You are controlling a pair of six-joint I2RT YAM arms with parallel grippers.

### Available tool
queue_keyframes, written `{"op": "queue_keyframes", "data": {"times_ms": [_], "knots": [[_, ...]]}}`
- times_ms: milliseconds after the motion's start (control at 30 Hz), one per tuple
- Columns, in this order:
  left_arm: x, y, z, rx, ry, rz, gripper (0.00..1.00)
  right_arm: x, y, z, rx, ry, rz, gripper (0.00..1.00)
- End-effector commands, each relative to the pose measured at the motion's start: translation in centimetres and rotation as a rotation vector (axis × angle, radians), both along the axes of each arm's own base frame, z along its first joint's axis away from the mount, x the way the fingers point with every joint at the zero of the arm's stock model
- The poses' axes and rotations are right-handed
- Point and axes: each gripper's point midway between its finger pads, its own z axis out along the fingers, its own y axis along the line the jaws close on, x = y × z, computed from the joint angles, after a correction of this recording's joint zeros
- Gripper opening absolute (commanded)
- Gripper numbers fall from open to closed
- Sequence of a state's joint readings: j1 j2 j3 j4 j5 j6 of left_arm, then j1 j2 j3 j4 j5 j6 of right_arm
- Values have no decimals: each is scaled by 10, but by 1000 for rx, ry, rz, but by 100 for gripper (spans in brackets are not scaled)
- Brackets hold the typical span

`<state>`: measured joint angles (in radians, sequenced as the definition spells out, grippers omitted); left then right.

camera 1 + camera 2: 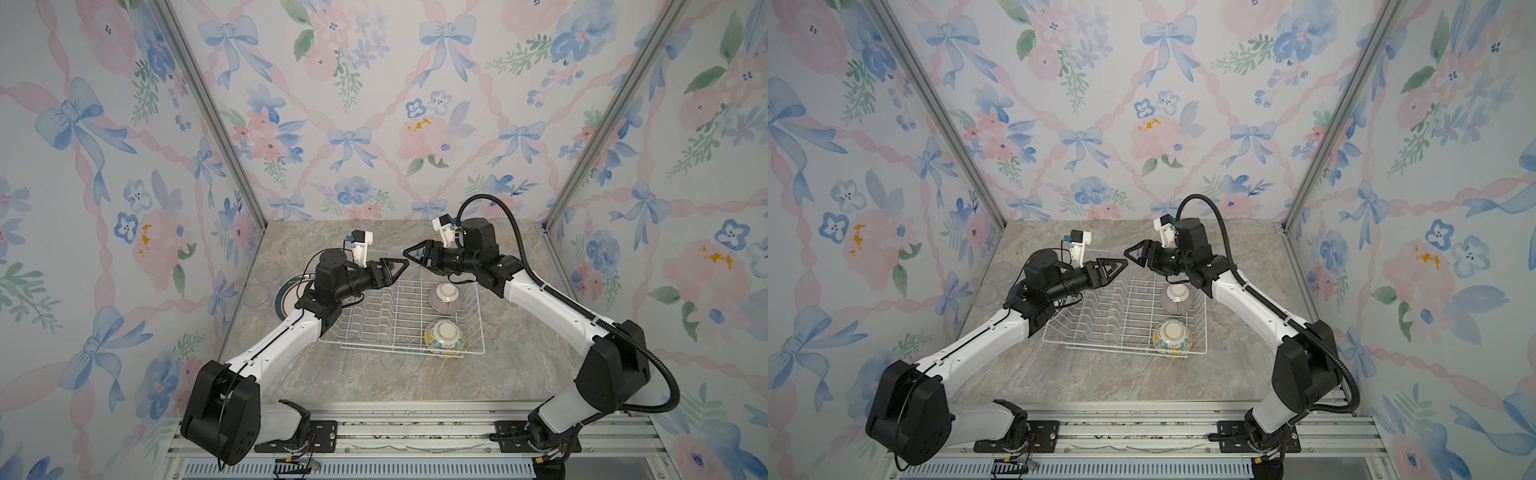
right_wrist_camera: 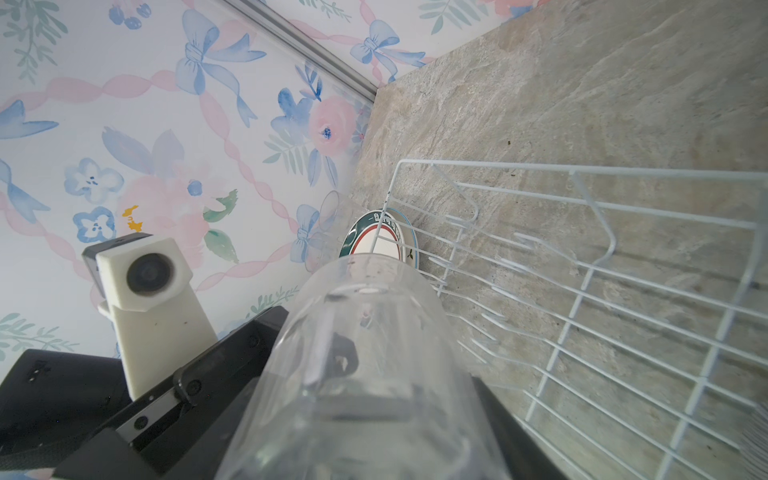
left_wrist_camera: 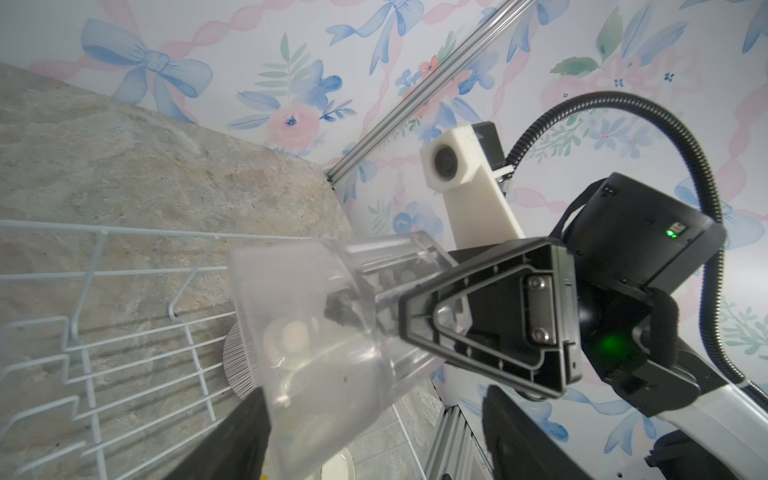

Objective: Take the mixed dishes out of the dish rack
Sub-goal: 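Lift the clear cup toward the left gripper while the left gripper reaches for it, then close the left gripper on the clear cup while the right gripper opens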

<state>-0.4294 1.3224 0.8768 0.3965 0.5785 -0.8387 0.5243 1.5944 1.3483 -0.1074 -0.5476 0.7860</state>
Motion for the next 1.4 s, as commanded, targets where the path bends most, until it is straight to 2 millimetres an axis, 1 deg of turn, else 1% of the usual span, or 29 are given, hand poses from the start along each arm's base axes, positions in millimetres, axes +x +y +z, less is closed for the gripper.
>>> {"op": "queue_keyframes", "data": {"times_ms": [0, 200, 267, 433, 567, 633, 700, 733, 767, 867, 1000, 1100, 1267, 1367], "knots": [[-1, -13, 23, -37, -102, -64, 75, -8, -2, 33, 76, -59, 21, 60], [-2, -24, 22, -79, -126, -120, 62, -10, -2, 37, 141, -25, 34, 62], [-2, -25, 23, -91, -138, -126, 54, -10, -1, 40, 176, -12, 42, 63], [-4, -26, 29, -104, -175, -132, 44, -10, 5, 42, 243, 21, 65, 64], [-3, -27, 28, -101, -177, -130, 38, -9, 9, 44, 277, 37, 79, 64], [-1, -27, 26, -100, -169, -126, 30, -8, 10, 44, 287, 42, 84, 64], [1, -28, 24, -97, -163, -119, 15, -8, 10, 43, 290, 45, 84, 66], [2, -27, 22, -96, -159, -114, 4, -8, 10, 43, 290, 48, 83, 70], [4, -27, 21, -95, -156, -108, 0, -8, 10, 43, 289, 44, 81, 77], [5, -26, 17, -92, -149, -101, 0, -6, 7, 42, 288, 43, 72, 90], [4, -24, 14, -88, -146, -90, 0, -3, -1, 42, 293, 35, 45, 100], [2, -22, 14, -86, -152, -84, 0, 0, -5, 42, 292, 30, 26, 97], [3, -18, 11, -60, -145, -58, 0, 2, -8, 42, 287, 18, 13, 97], [5, -15, 8, -38, -137, -40, 0, 3, -10, 38, 264, 10, -2, 97]]}}
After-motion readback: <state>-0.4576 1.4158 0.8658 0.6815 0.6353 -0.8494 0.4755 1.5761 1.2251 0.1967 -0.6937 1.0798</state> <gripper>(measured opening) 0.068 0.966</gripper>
